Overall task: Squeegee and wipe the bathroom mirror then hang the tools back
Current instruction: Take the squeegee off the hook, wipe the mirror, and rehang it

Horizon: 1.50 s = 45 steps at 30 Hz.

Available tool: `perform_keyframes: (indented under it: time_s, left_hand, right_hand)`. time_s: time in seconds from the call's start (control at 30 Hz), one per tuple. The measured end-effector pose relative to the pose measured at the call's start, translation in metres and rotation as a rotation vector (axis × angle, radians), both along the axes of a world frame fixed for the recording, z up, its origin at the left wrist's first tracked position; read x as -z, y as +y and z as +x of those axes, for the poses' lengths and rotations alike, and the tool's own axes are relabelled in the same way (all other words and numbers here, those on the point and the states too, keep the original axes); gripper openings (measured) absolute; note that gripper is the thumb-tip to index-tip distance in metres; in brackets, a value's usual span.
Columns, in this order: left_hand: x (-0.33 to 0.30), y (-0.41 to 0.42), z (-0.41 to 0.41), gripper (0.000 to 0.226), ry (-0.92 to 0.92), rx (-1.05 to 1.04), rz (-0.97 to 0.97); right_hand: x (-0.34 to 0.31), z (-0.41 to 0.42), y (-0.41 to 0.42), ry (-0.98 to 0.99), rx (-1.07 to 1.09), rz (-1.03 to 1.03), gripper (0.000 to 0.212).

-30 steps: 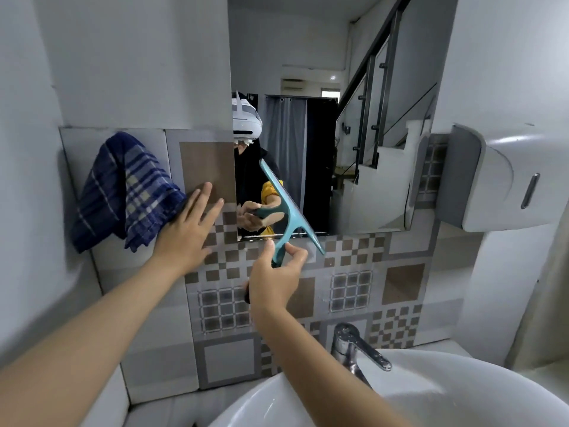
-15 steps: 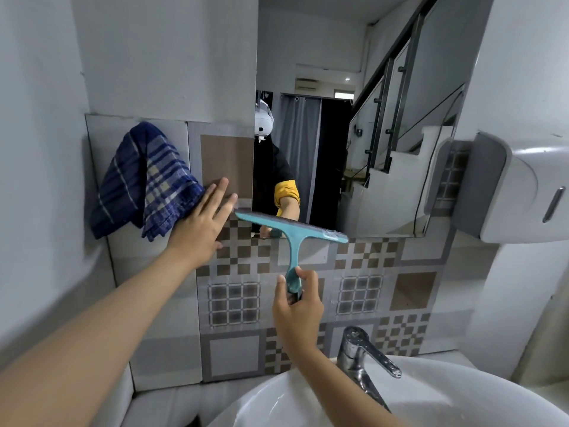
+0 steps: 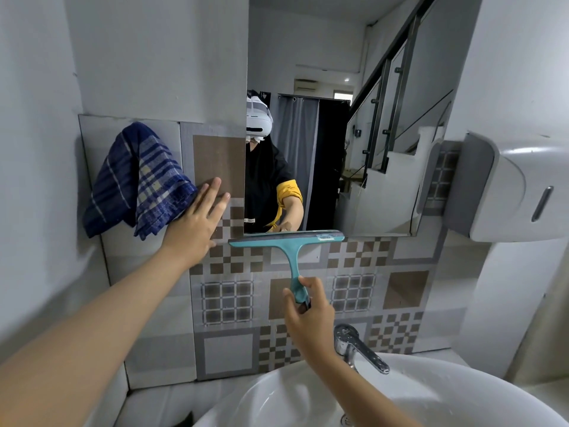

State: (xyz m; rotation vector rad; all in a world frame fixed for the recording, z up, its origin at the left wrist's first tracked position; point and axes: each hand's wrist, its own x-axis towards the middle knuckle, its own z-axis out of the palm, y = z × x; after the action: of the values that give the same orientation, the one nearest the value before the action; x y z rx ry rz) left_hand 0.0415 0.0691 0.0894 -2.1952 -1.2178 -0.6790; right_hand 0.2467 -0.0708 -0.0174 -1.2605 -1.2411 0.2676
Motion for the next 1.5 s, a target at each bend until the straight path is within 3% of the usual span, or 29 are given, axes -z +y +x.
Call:
perform_keyframes:
  time_s: [0.17, 0.27, 0.37, 0.47, 0.57, 0.67, 0.77, 0.93, 1.03, 1.33, 1.5]
  left_hand:
    - [-0.005, -0.01, 0.007, 0.106, -0.03, -0.011, -0.065]
    - [-0.012, -0.026, 0.017, 0.095, -0.159, 0.032, -0.218]
    - [-0.014, -0.051, 0.031, 0.076, -0.353, 0.241, -0.385]
    - [-0.017, -0.084, 0.047, 0.051, -0.48, 0.475, -0.551]
    - [-0.019, -0.108, 0.058, 0.029, -0.483, 0.601, -0.77]
    - [-0.019, -0.12, 0.063, 0.022, -0.389, 0.648, -0.914]
    - [-0.02, -0.127, 0.063, 0.017, -0.321, 0.634, -0.935]
    - [-0.021, -0.129, 0.048, 0.019, -0.442, 0.616, -0.914]
    - [-0.017, -0.128, 0.036, 0.021, -0.519, 0.584, -0.897]
    - [0.007, -0.114, -0.001, 0.04, -0.826, 0.533, -0.652]
    - [0.033, -0.106, -0.013, 0.04, -0.894, 0.435, -0.578]
  right_hand:
    - [-0.003, 0.013, -0.021, 0.061, -0.044, -0.168, 0.016]
    - [-0.018, 0.025, -0.039, 0.017, -0.091, -0.255, 0.016]
    - [-0.043, 0.036, -0.059, -0.102, -0.172, -0.356, 0.021]
    - [-0.075, 0.044, -0.076, -0.34, -0.233, -0.472, 0.027]
    - [-0.107, 0.049, -0.083, -0.532, -0.344, -0.555, 0.031]
    - [-0.133, 0.052, -0.083, -0.666, -0.423, -0.572, 0.034]
    - [-0.153, 0.052, -0.078, -0.698, -0.474, -0.578, 0.034]
    - [-0.176, 0.05, -0.059, -0.761, -0.47, -0.474, 0.038]
    - [-0.191, 0.052, -0.045, -0.675, -0.421, -0.372, 0.036]
    - [-0.18, 0.017, 0.015, -0.133, -0.531, -0.141, 0.036]
    - [-0.16, -0.022, 0.053, -0.107, -0.598, -0.083, 0.041]
